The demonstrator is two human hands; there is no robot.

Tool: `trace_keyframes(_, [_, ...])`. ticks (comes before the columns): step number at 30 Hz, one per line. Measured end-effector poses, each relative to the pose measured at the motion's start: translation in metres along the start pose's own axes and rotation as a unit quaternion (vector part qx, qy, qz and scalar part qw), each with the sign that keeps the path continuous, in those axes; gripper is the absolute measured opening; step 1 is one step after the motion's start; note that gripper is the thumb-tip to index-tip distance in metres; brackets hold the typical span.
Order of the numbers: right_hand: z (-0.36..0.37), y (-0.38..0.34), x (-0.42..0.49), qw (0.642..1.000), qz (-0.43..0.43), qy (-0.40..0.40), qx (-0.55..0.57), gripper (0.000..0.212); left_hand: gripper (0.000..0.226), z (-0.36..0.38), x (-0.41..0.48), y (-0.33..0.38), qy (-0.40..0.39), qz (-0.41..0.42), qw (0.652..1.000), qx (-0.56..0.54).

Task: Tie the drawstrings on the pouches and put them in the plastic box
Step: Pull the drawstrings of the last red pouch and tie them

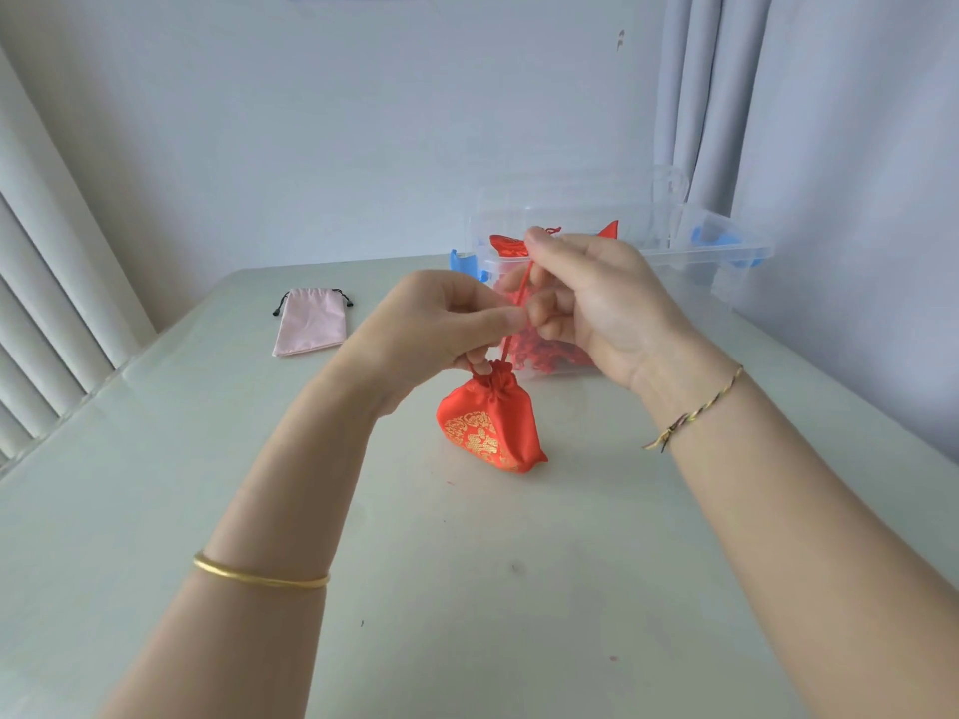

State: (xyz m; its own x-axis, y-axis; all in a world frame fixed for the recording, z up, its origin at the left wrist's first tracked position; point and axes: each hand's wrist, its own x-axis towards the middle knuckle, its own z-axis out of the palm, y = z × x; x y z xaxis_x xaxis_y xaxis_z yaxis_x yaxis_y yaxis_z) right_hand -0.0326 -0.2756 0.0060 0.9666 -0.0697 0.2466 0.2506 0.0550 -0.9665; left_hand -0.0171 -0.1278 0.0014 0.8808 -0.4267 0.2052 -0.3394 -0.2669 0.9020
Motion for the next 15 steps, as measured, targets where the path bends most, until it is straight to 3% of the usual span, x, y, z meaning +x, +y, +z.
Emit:
trace_keyframes(5, [-0.001,0.0021,-0.0009,0.999,0.035,0.0,-0.026,0.033,0.016,0.0005,0.0017,-0.0031,0.008,0.0,0.999,-0.031])
trace_keyframes(8, [0.0004,0.0016,-0.0031,0.997,0.06,-0.036,-0.033,0.021,0.019,-0.0001,0.0022,-0.0034,0.017,-0.011,0.998,-0.058])
trace_keyframes(15, [0.0068,0.007,-0.0029,0.996,0.014,-0.035,-0.081,0.018,0.01,-0.0012,0.005,-0.0058,0.101,-0.009,0.992,-0.072])
